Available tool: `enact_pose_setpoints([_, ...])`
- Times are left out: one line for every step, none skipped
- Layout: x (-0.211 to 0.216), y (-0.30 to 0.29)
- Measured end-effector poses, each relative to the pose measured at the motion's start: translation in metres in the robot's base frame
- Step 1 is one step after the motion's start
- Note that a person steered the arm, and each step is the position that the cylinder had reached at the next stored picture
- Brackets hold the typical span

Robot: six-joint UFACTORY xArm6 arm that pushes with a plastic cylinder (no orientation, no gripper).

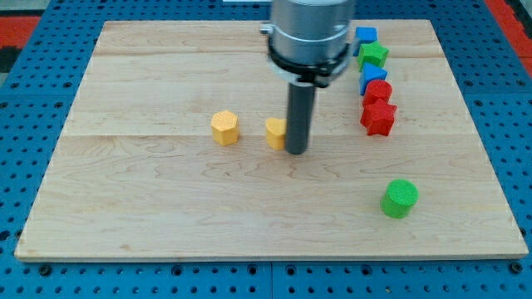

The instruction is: Push yellow heart diagonally above yellow hexagon

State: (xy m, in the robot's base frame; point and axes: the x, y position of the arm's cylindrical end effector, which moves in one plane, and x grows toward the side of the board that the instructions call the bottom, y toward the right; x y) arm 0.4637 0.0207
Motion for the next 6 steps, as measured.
enact_pose_setpoints([-0.015, -0.012])
enact_pose_setpoints([-0.025, 0.039])
enact_pose_setpoints([-0.040, 0.031])
enact_pose_setpoints([-0.040, -0.017])
enact_pose_setpoints([-0.040, -0.037])
enact_pose_setpoints([-0.029, 0.051])
